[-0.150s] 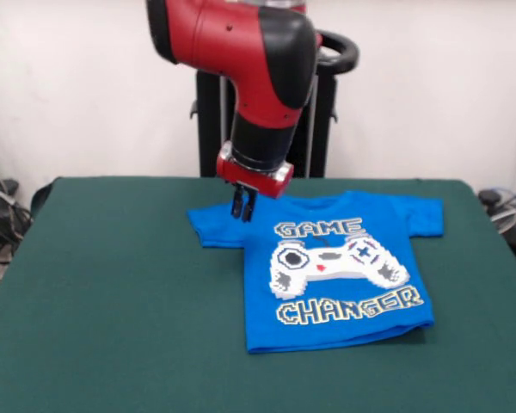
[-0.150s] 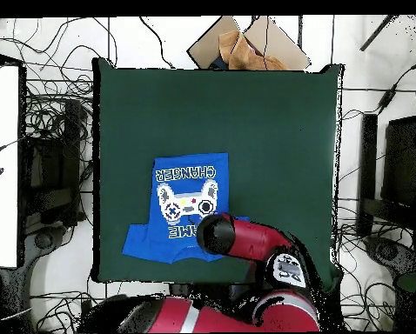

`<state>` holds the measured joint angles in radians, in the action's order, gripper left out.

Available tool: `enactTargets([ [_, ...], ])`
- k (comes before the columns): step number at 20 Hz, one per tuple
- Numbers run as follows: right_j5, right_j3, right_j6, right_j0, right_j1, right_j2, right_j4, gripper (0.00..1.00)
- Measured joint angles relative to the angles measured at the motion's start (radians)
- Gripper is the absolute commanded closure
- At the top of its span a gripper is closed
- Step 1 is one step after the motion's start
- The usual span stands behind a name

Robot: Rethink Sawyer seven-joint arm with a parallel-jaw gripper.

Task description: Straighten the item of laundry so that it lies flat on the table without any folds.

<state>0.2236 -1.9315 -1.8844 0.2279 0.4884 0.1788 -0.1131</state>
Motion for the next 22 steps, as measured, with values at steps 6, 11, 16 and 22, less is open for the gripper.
enactTargets([
  [6,0.000,-0.023,0.000,0.010,-0.016,-0.004,-0.015,1.00],
  [11,0.000,-0.032,0.000,0.018,-0.035,-0.028,-0.026,1.00],
  [16,0.000,-0.032,0.000,0.047,-0.055,-0.081,-0.041,1.00],
  [22,0.000,-0.032,0.000,0.066,-0.081,-0.121,-0.057,1.00],
])
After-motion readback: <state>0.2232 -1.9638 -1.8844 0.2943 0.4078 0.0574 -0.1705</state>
